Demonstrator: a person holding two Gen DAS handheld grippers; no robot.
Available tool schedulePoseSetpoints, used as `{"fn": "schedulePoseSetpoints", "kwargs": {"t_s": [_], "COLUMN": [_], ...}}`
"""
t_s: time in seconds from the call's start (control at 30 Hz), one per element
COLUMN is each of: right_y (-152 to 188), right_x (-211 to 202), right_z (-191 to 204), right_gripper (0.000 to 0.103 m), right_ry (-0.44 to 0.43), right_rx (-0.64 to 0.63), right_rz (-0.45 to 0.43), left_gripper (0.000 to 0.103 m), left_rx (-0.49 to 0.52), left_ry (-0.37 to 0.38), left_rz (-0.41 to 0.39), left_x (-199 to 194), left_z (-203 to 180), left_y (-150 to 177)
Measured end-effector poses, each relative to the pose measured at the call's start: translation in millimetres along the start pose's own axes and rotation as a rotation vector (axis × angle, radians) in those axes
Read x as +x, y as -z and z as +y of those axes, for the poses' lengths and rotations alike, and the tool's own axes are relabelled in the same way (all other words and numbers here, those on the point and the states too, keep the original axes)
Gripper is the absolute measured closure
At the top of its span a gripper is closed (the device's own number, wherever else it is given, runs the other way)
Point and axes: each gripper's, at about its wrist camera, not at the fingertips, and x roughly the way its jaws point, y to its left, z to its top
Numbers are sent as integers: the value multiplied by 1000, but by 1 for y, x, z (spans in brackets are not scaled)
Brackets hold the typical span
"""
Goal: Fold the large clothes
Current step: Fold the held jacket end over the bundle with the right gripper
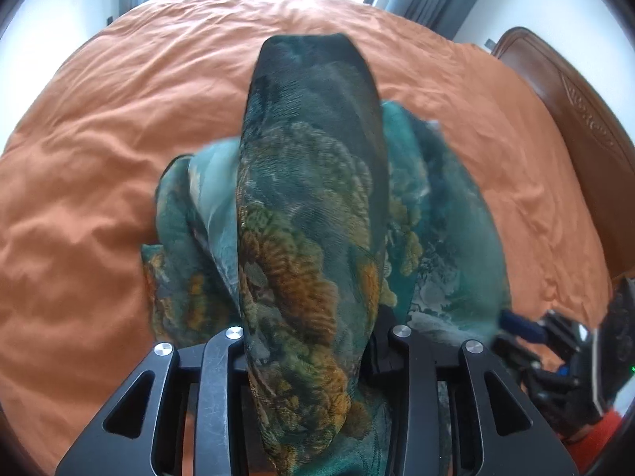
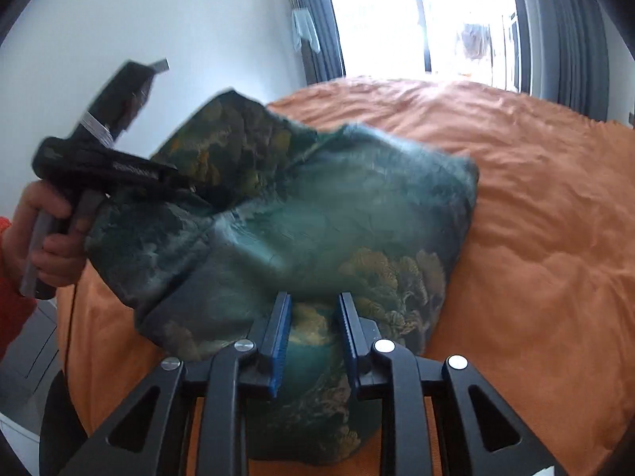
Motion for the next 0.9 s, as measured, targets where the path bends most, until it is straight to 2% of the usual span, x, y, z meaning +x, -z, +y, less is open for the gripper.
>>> {"fn": "schedulePoseSetpoints", "kwargs": {"t_s": [0.07,0.23,0.4,0.43,0.47,0.57,0.67,0.73,0.9], "right_y": [10,21,24,23,23,19,4,-23,-107], "right_x": [29,53,51,50,47,30,21,11,13], "right_z": [-4,4,4,2,1,7,18,18,8], "right_gripper": [82,82,82,82,82,79,76,73,73], "right_ry": [2,61,59,53,46,51,65,27,-14], "right_rx": [17,-5,0,7,14,-12,-82,-82,27], "right_rz": [47,40,25,22,19,29,81,108,39], "left_gripper": [59,55,52,48,44,40,42,43,43], "left_rx": [-10,-59,-92,-91,-89,-74,-49,-61,-74], "left_ry": [2,95,165,173,173,157,117,121,153], "left_rz": [17,-14,-19,-14,-18,-41,-42,-50,-54], "left_x": [14,33,30,24,16,1,3,7,15], "left_z": [14,39,43,42,41,39,42,45,54], "left_y": [6,19,17,16,15,20,26,25,28]}}
